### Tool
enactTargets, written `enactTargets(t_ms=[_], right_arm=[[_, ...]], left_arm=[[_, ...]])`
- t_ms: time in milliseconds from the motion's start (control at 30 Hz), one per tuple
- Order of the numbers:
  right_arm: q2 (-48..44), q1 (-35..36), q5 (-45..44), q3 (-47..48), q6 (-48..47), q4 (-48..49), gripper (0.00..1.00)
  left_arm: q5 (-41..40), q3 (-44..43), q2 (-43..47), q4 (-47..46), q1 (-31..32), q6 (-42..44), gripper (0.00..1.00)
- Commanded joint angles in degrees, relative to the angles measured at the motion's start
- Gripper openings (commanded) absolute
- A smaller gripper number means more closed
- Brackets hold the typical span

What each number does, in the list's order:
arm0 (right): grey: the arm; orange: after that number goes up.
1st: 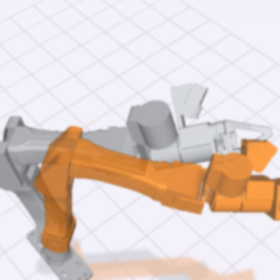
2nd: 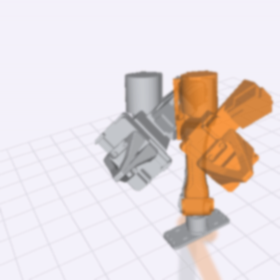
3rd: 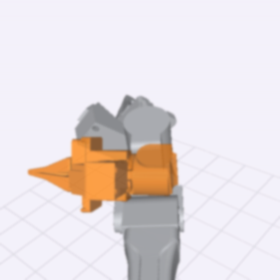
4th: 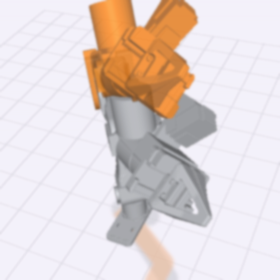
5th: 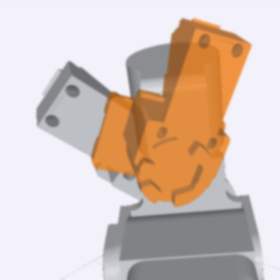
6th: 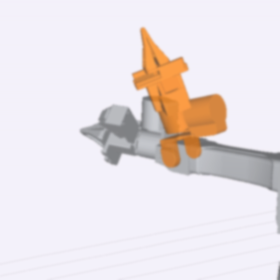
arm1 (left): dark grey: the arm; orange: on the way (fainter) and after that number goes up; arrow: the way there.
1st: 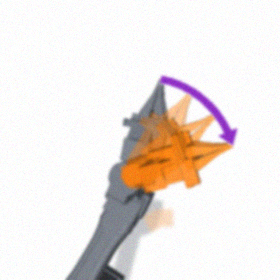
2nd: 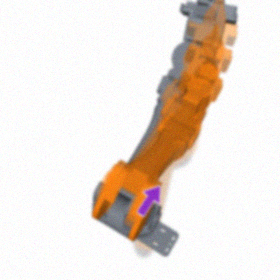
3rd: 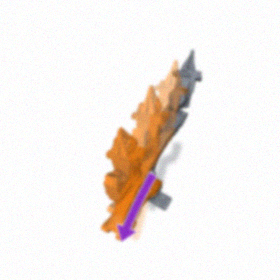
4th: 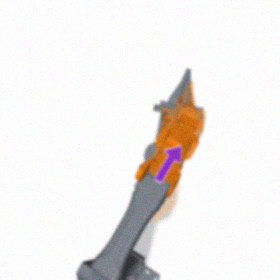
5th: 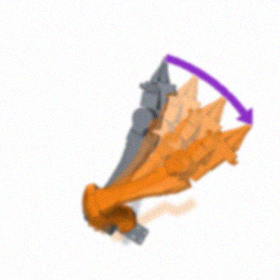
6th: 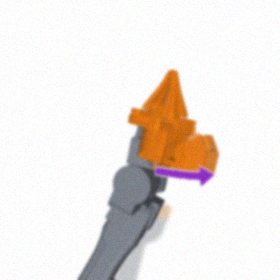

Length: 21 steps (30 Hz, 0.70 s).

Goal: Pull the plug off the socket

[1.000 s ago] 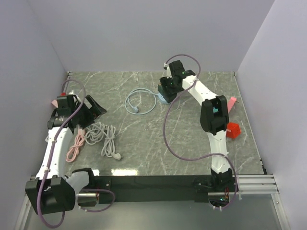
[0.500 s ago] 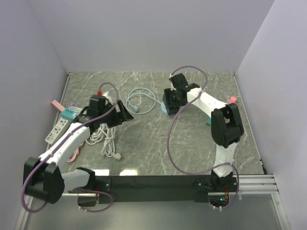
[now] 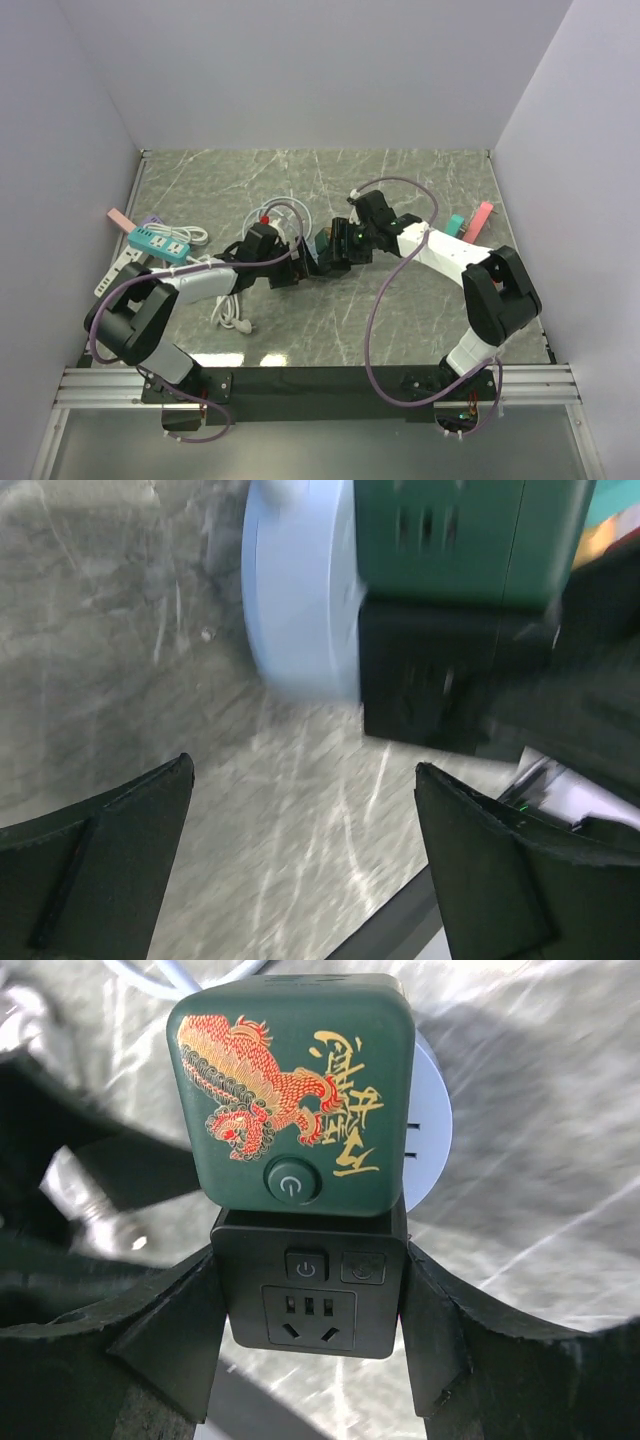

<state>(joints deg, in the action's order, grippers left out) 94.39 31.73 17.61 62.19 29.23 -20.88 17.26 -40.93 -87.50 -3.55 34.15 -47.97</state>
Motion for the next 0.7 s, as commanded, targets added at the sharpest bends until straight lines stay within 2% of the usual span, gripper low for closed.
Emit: enactTargets(t_ms=[0,200,433,567,667], right_arm=[[-1.49,0.35,10.15,-2.87,4.34,0.58,0.0],[-2.63,0.35,17.53,-3.04,4.08,0.5,0.0],[-2.28,0.27,22.29,-0.68,0.57,-4.16,0.0],[-2.89,0.27,24.31,-0.49,-0.14,-5.04,0.0],[-3.33,0.35,25.72,-0.32,0.91,-4.17,0.0]], left_arm=[[-0.9,2.42,0.58,-11.1,0.04,-4.84,0.98],[-4.59,6.21,4.0,-12.71,0.04,-5.82,0.96],[-6.79,8.67,9.35,-13.93,0.04,-5.39,0.89],[-6.27,7.63,10.78,-12.98,0.04,-3.29,0.81],[-1.47,5.78,8.15,-12.7,0.13,-1.96,0.75]])
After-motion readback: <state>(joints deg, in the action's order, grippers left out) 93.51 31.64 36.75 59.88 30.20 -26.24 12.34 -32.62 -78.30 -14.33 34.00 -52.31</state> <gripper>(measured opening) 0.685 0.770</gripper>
